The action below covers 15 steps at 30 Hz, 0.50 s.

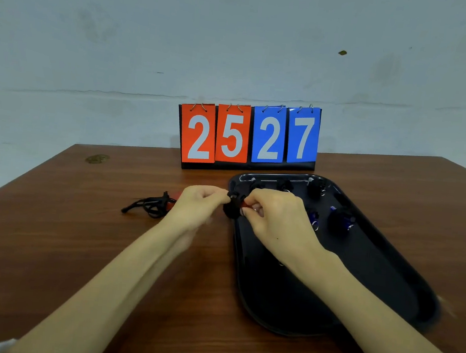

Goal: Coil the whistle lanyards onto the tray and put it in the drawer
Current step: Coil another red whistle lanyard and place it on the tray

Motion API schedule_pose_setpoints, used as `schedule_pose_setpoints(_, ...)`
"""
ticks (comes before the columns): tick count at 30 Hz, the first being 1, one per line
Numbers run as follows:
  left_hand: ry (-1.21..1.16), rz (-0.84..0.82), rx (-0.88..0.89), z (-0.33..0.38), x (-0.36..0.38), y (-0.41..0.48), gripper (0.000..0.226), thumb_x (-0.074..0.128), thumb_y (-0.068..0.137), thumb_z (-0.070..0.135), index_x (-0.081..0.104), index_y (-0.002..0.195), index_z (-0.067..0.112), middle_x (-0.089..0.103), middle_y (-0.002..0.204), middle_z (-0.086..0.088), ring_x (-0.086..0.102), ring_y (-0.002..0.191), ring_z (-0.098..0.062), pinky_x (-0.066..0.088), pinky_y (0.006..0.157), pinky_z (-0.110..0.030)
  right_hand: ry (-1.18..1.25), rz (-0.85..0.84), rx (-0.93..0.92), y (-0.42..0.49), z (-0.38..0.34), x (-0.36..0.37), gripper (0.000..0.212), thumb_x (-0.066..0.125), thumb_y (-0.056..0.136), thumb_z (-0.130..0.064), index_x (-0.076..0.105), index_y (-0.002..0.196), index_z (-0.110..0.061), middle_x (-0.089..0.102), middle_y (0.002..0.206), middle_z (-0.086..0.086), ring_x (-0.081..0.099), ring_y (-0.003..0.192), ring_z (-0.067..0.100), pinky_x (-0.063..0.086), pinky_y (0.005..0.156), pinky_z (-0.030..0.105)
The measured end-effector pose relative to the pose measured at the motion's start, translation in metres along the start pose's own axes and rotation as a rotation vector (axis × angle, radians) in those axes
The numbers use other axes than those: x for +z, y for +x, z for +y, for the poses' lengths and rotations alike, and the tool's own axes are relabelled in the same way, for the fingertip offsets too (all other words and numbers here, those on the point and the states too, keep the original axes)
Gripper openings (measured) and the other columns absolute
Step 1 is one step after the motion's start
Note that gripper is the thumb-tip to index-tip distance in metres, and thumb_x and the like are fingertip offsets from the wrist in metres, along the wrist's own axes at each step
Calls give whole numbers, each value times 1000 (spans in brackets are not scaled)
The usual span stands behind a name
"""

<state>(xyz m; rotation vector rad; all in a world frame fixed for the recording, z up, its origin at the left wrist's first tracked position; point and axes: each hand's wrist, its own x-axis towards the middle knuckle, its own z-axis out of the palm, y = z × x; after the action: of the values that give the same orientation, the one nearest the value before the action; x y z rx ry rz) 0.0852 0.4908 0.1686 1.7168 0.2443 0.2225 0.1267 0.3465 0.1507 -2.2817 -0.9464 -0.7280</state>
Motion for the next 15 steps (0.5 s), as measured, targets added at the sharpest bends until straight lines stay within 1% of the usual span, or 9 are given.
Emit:
schedule_pose_setpoints(1,-96,-49,-37,1,1,-1,19,51,92,11,69,86,11,49,51,11,35,53,-6,27,52,-20,4,5,2,0,0,0,8,73,76,-15,69,82,-11,68,72,1,62,66,19,52,64,32)
schedule_pose_setpoints(2,-135,-74,-44,0,3,-1,22,49,93,10,69,85,8,48,49,9,33,51,-7,27,51,-23,0,8,0,0,1,0,8,73,76,-15,69,81,-11,67,71,1,62,66,19,51,63,32)
schedule_pose_setpoints(4,-65,-49,-15,-2,6,2,22,47,95,9,68,90,3,52,54,-1,41,48,-10,39,52,-27,-12,-3,4,-1,1,0,8,73,76,-15,68,80,-11,68,71,1,63,67,19,50,63,31)
schedule_pose_setpoints(6,23,-18,36,-5,8,3,20,48,95,9,66,100,3,58,67,-10,51,49,-11,49,61,-32,6,-13,29,-1,1,0,8,72,78,-17,69,82,-11,69,73,1,63,69,17,51,65,31)
schedule_pose_setpoints(8,134,23,141,-7,6,3,15,51,94,10,64,102,7,60,75,-7,56,54,-9,52,61,-26,44,-18,56,0,1,-1,10,71,79,-19,70,84,-12,69,74,0,63,70,13,53,68,30)
schedule_pose_setpoints(9,199,48,212,-7,6,3,12,53,93,11,62,100,11,60,77,-3,58,57,-9,52,58,-22,58,-22,70,0,0,-2,10,71,79,-20,70,85,-12,70,75,-1,62,70,11,53,69,29)
schedule_pose_setpoints(11,284,81,329,-7,6,2,8,55,92,10,57,95,17,59,81,-1,60,60,-10,51,56,-16,82,-44,116,1,-1,-5,12,70,80,-22,71,88,-13,70,78,-2,60,69,6,52,71,24)
schedule_pose_setpoints(13,357,69,403,-8,7,1,13,53,92,7,58,92,19,61,88,-1,64,64,-8,53,60,-15,105,-66,163,2,0,-8,12,68,82,-22,70,89,-13,69,78,-3,55,67,2,51,67,20)
schedule_pose_setpoints(15,431,43,453,-9,7,0,19,54,92,6,64,99,20,61,97,2,65,70,-6,54,67,-13,108,-78,185,2,2,-10,12,67,83,-21,70,91,-13,68,80,-2,56,69,2,53,67,21)
